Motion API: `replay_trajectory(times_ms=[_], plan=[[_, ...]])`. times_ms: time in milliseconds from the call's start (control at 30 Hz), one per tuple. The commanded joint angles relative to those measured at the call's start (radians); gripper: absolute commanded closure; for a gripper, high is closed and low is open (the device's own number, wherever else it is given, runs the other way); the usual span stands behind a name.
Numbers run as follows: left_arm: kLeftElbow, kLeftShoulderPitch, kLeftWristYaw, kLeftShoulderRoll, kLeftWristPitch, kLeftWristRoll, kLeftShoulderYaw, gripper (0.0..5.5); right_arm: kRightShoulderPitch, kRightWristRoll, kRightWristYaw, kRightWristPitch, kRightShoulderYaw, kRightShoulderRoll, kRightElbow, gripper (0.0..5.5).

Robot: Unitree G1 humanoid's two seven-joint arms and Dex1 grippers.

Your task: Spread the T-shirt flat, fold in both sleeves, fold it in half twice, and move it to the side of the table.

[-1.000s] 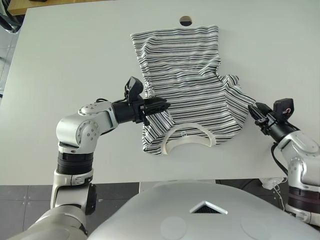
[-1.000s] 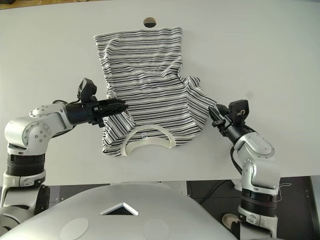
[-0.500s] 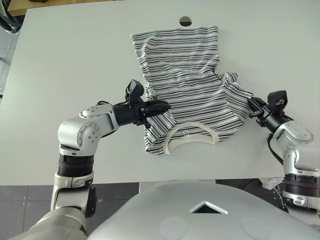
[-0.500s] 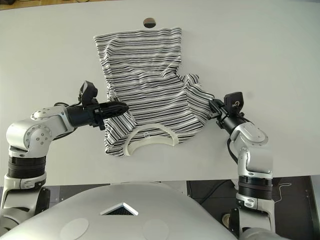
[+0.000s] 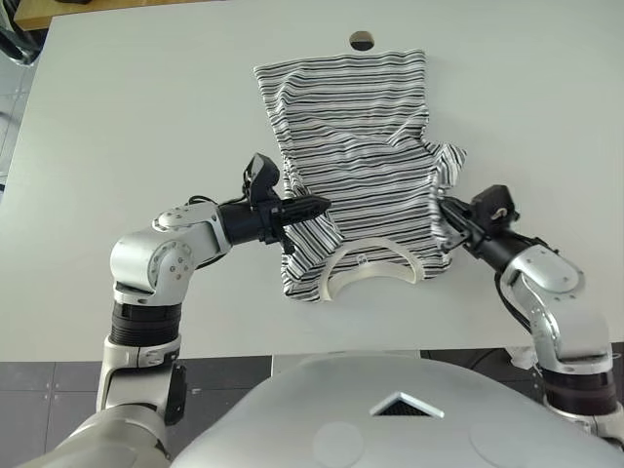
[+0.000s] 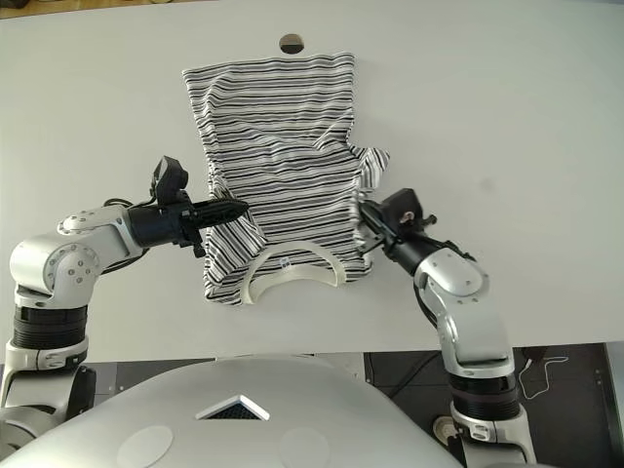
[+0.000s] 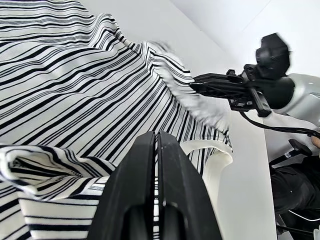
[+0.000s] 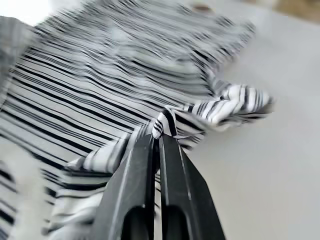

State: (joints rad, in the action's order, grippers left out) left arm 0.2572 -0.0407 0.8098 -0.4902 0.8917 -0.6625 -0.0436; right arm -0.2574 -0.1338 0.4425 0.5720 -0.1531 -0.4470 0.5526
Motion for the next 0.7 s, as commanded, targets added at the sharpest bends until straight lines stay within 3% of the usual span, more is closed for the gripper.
replay_trajectory(times_ms=[33, 267, 467, 700], plan=[[0.003, 0.001, -0.001, -0.01, -0.017, 0.014, -0.012, 5.38, 0.029, 0.06, -0.011, 0.04, -0.091, -0.017, 0.029, 5.4], [0.001, 0.009, -0.002, -0.019, -0.054, 0.043, -0.04, 5.38, 0.048, 0.132, -0.01, 0.029, -0.201, -0.014, -0.036, 5.4], [0.074, 0.037, 0.055, -0.125, -0.221, 0.177, -0.098, 4.69, 0.019, 0.129, 0.016, -0.022, -0.198, -0.033, -0.025, 4.3], [0.098, 0.192, 0.168, -0.416, -0.711, 0.549, -0.148, 3.67, -0.05, -0.046, 0.166, -0.122, 0.062, -0.137, 0.115, 3.09]])
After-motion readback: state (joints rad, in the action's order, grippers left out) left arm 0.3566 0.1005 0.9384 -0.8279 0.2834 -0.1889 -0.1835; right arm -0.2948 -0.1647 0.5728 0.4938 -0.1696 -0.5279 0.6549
